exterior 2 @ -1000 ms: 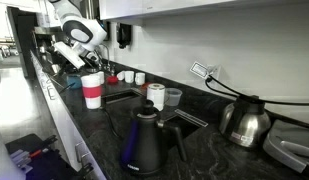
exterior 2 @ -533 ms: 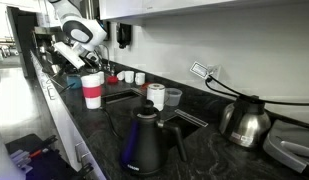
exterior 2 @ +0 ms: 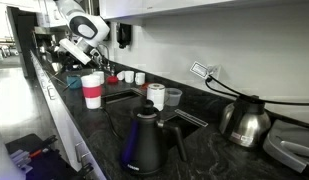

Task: Move the silver object to the left of the counter

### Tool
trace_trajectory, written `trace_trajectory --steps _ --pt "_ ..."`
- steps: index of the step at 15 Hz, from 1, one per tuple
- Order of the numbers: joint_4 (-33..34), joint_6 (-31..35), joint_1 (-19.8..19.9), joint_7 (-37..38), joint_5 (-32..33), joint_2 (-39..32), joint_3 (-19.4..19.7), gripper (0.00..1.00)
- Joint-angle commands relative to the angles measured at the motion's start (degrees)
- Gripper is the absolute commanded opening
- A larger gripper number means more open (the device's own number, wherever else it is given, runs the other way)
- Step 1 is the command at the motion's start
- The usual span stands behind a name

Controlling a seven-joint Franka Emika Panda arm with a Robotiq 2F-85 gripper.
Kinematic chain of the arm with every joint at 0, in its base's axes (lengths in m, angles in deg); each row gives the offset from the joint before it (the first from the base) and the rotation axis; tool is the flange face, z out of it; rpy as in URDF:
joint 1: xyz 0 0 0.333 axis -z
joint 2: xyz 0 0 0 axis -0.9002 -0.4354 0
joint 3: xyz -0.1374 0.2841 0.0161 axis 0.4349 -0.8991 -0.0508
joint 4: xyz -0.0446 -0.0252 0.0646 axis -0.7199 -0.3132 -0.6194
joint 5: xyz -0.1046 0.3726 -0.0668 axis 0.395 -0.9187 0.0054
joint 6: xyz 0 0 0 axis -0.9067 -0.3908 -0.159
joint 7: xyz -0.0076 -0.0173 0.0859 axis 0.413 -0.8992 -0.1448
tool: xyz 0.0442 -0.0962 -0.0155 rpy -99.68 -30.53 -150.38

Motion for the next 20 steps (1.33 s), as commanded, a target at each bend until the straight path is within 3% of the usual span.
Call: trace_trajectory --steps 1,11,20 --pt "6.0 -7.9 2.0 -4.4 1.7 -5.0 -1.1 0.02" --pt "17.6 -12.4 2.7 -9.0 5.0 -17.2 -4.4 0.02" --pt "21.4 -15.4 3.2 -9.2 6.1 -22.8 -5.5 0.02"
